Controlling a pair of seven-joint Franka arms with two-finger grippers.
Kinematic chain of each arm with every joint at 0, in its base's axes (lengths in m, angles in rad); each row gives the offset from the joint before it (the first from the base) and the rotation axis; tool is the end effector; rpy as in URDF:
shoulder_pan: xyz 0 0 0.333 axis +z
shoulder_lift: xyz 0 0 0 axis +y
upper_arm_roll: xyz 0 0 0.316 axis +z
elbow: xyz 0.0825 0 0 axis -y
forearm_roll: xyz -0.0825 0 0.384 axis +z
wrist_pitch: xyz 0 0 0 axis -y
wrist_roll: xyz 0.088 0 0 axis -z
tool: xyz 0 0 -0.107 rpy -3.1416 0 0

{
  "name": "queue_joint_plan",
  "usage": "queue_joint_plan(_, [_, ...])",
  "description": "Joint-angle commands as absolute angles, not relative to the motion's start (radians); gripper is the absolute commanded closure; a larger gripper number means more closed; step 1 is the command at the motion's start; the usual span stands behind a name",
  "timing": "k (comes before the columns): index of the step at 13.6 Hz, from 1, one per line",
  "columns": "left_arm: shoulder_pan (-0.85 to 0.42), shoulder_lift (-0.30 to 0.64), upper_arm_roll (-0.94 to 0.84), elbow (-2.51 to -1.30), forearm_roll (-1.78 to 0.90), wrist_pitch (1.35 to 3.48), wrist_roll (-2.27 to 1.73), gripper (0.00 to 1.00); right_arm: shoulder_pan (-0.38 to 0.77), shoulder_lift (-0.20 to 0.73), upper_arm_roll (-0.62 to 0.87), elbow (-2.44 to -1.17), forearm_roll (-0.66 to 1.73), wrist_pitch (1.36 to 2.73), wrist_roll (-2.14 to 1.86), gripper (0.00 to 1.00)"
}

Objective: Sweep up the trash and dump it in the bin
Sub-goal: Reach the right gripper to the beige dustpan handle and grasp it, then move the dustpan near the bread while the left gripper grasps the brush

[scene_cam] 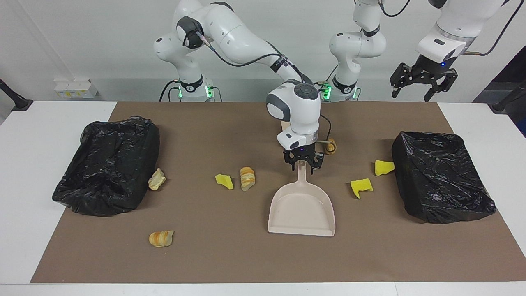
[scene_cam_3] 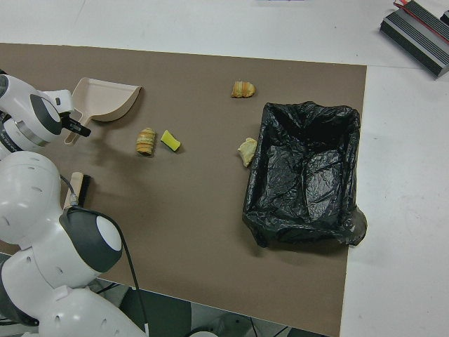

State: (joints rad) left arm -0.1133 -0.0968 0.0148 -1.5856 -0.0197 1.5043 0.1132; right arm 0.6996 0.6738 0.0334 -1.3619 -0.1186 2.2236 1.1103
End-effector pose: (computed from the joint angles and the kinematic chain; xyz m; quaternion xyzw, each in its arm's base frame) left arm 0.5145 -0.0526 0.6636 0.9942 -0.1064 0.0078 0.0105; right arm 0.5624 0.4938 0.3417 -0.9818 0.1601 -0.0889 0.0505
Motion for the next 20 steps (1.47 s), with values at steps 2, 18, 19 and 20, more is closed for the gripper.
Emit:
queue_joint_plan(2, [-0.143, -0.144, 0.021, -1.66, -0.023, 1.557, 0.084, 0.0, 0.695, 0.649, 0.037, -1.362, -0.152, 2.195, 1.131, 1.0])
queue_joint_plan(18, [-0.733, -0.304, 0.009, -2.341, -0.025, 2.016, -0.586, 0.0, 0.342, 0.4, 0.044, -1.463, -0.037, 1.893, -0.096, 1.0])
queue_joint_plan(19, [-0.786, -0.286, 0.011, -2.37, -0.025, 2.041, -0.63, 0.0, 0.325, 0.391, 0.044, -1.489, -0.037, 1.897, -0.15, 1.0])
queue_joint_plan(20, [-0.819, -0.273, 0.009, -2.402, -0.025, 2.074, -0.661, 0.0, 0.304, 0.381, 0.044, -1.52, -0.037, 1.916, -0.21, 1.0])
